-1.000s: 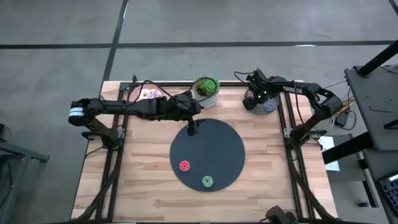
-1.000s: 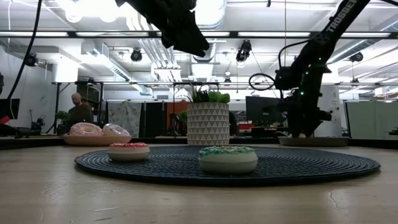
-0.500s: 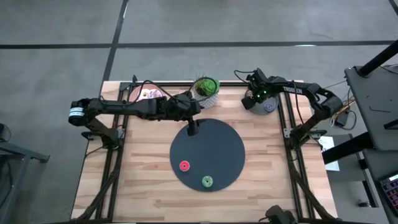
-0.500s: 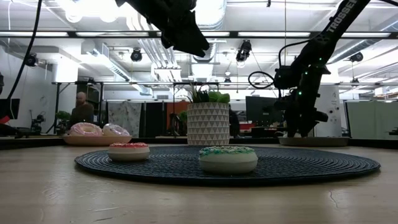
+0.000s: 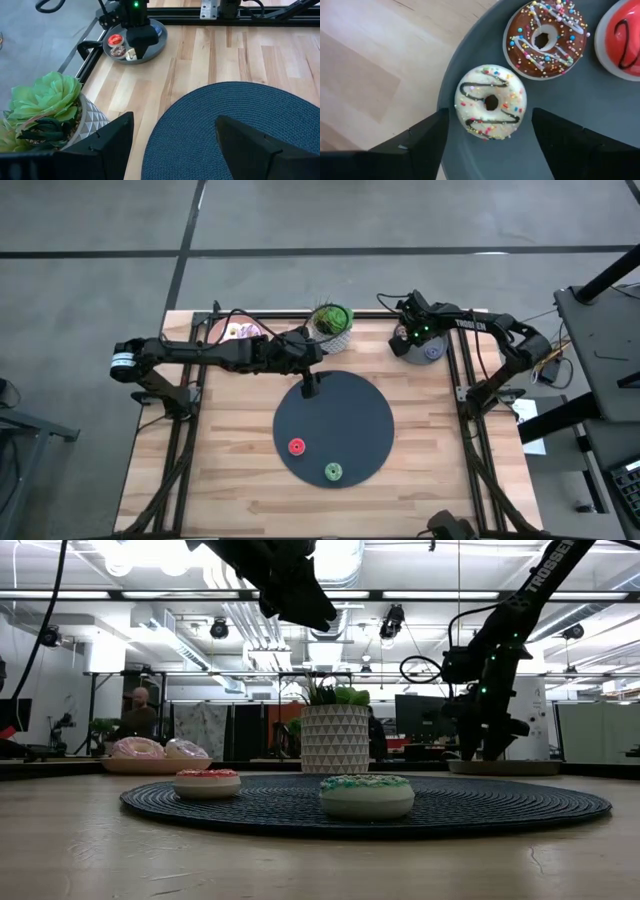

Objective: Pick & Place donuts
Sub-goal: Put the small red donut on the gray plate

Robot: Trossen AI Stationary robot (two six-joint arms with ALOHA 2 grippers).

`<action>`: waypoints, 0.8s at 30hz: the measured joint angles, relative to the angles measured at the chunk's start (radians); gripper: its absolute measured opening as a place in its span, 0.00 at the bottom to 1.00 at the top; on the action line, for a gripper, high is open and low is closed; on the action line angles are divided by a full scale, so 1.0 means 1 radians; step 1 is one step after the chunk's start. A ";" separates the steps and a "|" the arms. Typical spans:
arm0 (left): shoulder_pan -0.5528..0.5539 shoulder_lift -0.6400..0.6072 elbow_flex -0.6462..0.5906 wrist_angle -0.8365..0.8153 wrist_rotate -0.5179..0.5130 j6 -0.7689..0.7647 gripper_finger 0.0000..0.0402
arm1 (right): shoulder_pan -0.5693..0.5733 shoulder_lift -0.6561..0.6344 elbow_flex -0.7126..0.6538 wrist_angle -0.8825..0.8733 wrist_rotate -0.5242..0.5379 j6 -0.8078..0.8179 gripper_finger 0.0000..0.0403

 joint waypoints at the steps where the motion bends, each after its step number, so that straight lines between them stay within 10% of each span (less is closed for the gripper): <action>1: 0.000 0.000 0.000 0.000 0.000 0.000 0.62 | 0.000 0.000 0.000 0.000 0.000 -0.001 0.71; 24: -0.002 -0.065 0.002 -0.022 0.026 0.013 0.62 | 0.062 -0.384 0.074 -0.100 -0.128 -0.010 0.70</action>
